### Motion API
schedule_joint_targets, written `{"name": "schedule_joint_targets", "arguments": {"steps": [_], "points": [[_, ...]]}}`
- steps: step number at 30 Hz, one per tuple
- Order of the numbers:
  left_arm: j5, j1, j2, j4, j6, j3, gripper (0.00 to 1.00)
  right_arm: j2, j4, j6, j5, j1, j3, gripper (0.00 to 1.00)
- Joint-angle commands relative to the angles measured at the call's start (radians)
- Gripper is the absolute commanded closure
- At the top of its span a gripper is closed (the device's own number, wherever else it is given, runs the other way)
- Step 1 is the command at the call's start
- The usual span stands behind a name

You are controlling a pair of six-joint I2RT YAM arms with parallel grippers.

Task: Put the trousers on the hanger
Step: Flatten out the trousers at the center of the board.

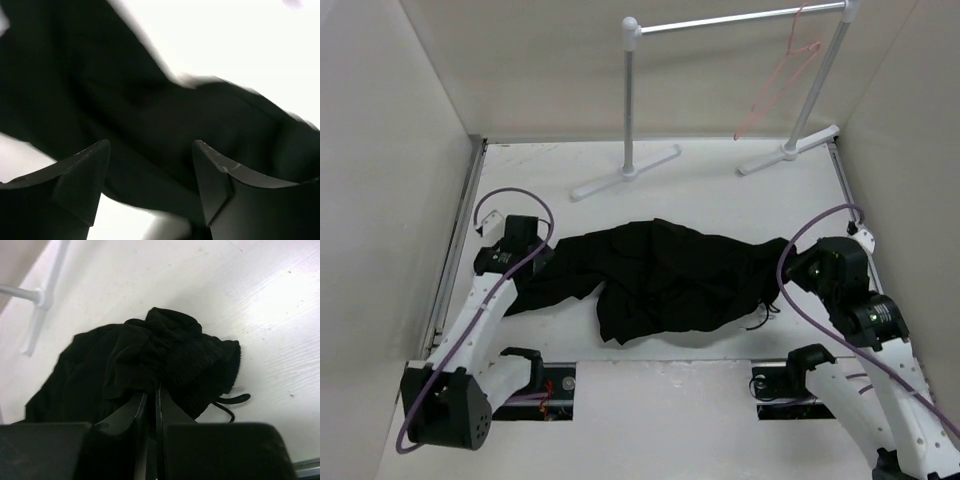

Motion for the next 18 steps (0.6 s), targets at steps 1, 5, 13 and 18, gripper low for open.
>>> {"name": "schedule_joint_targets", "arguments": {"steps": [1, 5, 13, 18], "points": [[-0.003, 0.133, 0.048, 0.091, -0.019, -0.079, 0.34, 0.025, 0.062, -0.025, -0.024, -0.034, -0.07, 0.99], [-0.007, 0.265, 0.123, 0.183, -0.02, -0.053, 0.37, 0.061, 0.015, 0.002, 0.041, -0.045, -0.137, 0.92], [-0.026, 0.354, 0.376, 0.234, 0.013, 0.025, 0.42, 0.154, 0.107, -0.145, 0.108, -0.068, 0.028, 0.2], [-0.016, 0.38, 0.462, 0.257, 0.05, 0.051, 0.49, 0.37, 0.226, -0.212, 0.109, -0.106, 0.178, 0.3]]}}
